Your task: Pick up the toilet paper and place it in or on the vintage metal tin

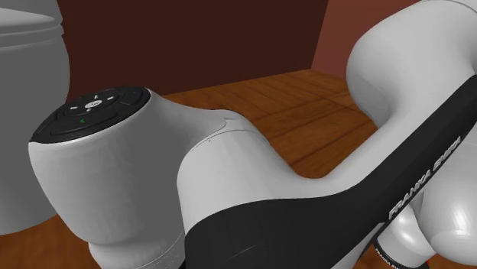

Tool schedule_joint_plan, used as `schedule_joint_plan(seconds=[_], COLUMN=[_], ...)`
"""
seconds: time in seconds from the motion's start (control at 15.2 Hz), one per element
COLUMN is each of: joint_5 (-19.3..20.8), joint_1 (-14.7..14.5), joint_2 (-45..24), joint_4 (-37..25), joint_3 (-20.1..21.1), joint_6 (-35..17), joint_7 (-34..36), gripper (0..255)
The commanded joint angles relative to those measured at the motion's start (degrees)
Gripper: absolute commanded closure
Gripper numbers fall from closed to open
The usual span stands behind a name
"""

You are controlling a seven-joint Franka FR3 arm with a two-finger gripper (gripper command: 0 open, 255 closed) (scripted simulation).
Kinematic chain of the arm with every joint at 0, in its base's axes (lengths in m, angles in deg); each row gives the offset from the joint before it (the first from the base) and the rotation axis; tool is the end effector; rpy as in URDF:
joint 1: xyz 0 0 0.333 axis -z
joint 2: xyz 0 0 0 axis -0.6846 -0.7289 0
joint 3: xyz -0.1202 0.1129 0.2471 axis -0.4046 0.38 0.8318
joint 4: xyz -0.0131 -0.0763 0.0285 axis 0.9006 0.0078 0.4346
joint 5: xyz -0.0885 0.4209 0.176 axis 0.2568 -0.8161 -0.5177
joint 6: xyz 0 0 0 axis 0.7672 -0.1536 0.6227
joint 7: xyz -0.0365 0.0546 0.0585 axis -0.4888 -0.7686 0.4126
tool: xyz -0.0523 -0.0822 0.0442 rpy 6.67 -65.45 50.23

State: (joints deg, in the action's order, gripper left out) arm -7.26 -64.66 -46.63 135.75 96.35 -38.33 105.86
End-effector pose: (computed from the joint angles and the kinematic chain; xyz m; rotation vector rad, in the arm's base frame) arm 0.2967 0.6003 0.4029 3.1259 0.2537 -0.0290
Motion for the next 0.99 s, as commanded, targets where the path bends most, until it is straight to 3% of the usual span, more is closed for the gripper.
schedule_joint_plan(seconds=[0.0,0.26,0.33,0.66,0.92], joint_5=[0.1,0.1,0.1,0.1,-1.2], joint_1=[0.0,0.0,0.0,0.0,0.1], joint_2=[-0.1,-0.1,-0.1,-0.1,1.3], joint_4=[0.0,0.0,0.0,0.0,-6.0], joint_3=[0.0,0.0,0.0,0.0,0.4], joint_6=[-0.1,-0.1,-0.1,-0.1,6.8], joint_7=[0.0,0.0,0.0,0.0,-0.9], gripper=[255,255,0,0,0])
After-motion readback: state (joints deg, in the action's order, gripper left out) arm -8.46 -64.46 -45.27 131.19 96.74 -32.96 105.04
